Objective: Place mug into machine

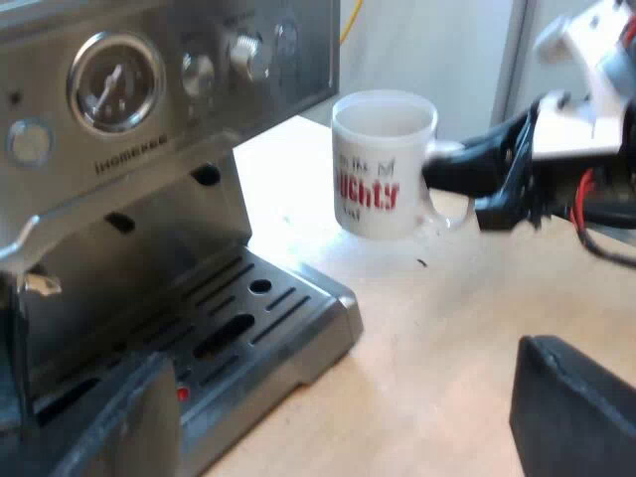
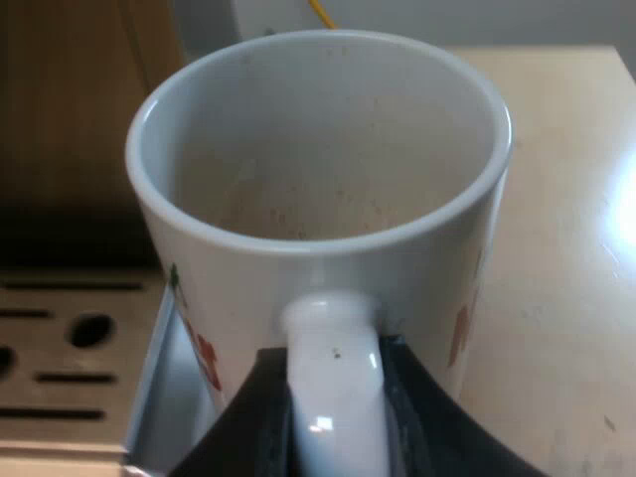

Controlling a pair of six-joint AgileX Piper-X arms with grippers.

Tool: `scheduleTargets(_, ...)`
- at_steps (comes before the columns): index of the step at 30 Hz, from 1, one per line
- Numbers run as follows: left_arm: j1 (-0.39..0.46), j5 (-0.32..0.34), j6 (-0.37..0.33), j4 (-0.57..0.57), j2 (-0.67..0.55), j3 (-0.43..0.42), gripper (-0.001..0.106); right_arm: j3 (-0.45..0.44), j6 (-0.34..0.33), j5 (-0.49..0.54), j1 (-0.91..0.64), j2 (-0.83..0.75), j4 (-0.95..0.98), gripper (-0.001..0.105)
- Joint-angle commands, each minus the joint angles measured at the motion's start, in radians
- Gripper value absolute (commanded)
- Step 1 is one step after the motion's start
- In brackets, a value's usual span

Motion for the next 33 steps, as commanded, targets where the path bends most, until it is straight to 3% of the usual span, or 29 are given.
scheduleTargets(1,-0.002,-0.018,-0.013,0.057,-0.039,-0.005,0.07,-0.015,-0.019,0.004,0.028,-0.081,-0.008,0.0)
scheduleTargets(14,-0.002,-0.054,-0.014,0.295,-0.178,0.023,0.07,-0.015,-0.023,0.02,0.303,-0.29,0.178,0.0)
scheduleTargets(20,-0.002,-0.054,-0.014,0.315,-0.213,0.07,0.07,-0.015,-0.013,0.052,0.458,-0.29,0.185,0.0)
scheduleTargets(22,-0.002,-0.071,-0.014,0.286,-0.233,0.115,0.07,-0.015,-0.013,0.063,0.475,-0.29,0.187,0.0)
scheduleTargets(23,-0.002,-0.089,-0.014,0.26,-0.234,0.137,0.07,-0.015,0.011,0.112,0.514,-0.29,0.19,0.0)
scheduleTargets(27,0.0,-0.124,-0.025,0.138,-0.234,0.208,0.07,-0.015,0.061,0.138,0.536,-0.282,0.192,0.0)
scheduleTargets(29,0.0,-0.131,-0.055,0.025,-0.232,0.26,0.07,-0.015,0.061,0.138,0.535,-0.26,0.19,0.0)
scheduleTargets(33,0.0,-0.146,-0.066,-0.058,-0.232,0.307,0.07,-0.021,0.061,0.138,0.535,-0.207,0.19,0.0)
